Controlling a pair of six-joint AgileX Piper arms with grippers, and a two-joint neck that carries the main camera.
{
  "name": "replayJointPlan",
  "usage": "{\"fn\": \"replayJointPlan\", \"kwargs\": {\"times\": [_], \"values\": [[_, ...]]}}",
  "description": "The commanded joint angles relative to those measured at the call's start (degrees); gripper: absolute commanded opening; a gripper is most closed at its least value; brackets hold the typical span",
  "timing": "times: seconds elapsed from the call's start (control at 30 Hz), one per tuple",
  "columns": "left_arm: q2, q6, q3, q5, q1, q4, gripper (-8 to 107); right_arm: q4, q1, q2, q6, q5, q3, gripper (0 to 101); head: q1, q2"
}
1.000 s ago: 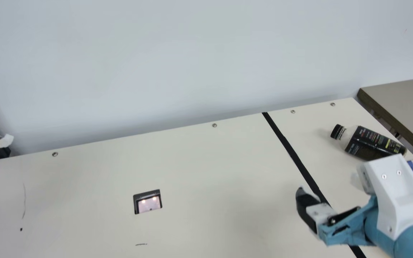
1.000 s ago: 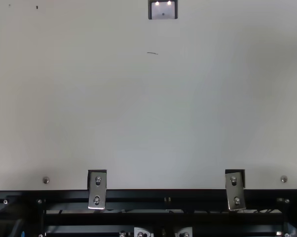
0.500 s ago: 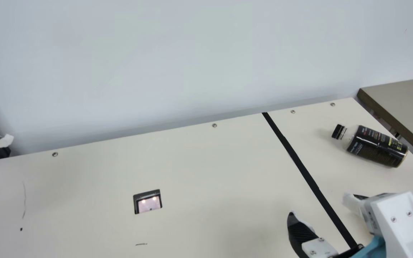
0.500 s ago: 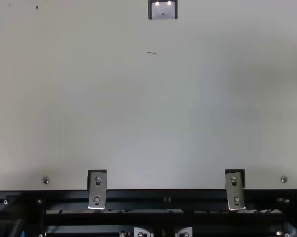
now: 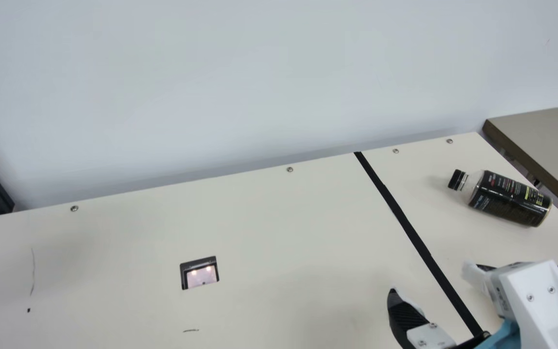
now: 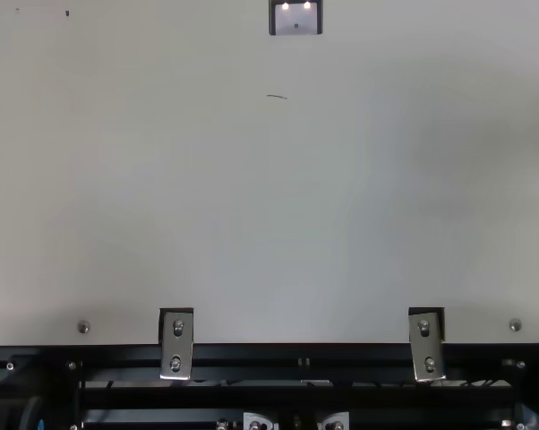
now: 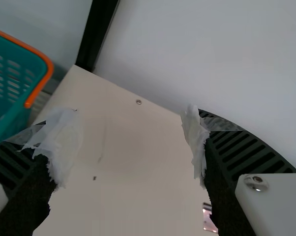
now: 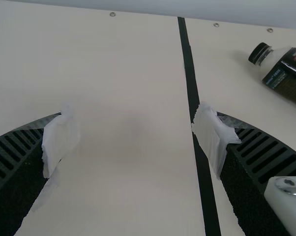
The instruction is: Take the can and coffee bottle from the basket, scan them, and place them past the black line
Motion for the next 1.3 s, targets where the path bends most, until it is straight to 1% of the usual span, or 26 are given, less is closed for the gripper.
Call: {"fn": "replayJointPlan", "kwargs": {"times": [0.0, 0.2, 0.4, 0.63, 0.83, 0.87, 0.97, 1.27], "values": [[-5.4, 1.2, 6.1, -1.5, 0.3, 4.1, 90, 0.0, 0.0, 0.0, 0.0, 0.0, 0.0, 101, -1.5, -0.3], [-13.1, 2.7, 14.4, -4.0, 1.4, 9.5, 90, 0.0, 0.0, 0.0, 0.0, 0.0, 0.0, 101, -1.5, -0.3], [-18.7, 2.8, 21.8, -7.0, 2.2, 14.6, 90, 0.0, 0.0, 0.0, 0.0, 0.0, 0.0, 101, -1.5, -0.3], [-23.5, 3.5, 29.9, -13.7, 1.5, 20.3, 90, 0.0, 0.0, 0.0, 0.0, 0.0, 0.0, 101, -1.5, -0.3], [-27.2, 6.2, 37.0, -19.4, -0.3, 22.9, 90, 0.0, 0.0, 0.0, 0.0, 0.0, 0.0, 101, -1.5, -0.3], [-26.5, 5.6, 34.4, -17.4, -0.3, 22.5, 90, 0.0, 0.0, 0.0, 0.0, 0.0, 0.0, 101, -1.5, -0.3], [-27.2, 6.2, 36.8, -19.4, -0.3, 22.9, 90, 0.0, 0.0, 0.0, 0.0, 0.0, 0.0, 101, -1.5, -0.3], [-27.2, 6.2, 36.9, -19.4, -0.3, 22.9, 90, 0.0, 0.0, 0.0, 0.0, 0.0, 0.0, 101, -1.5, -0.3]]}}
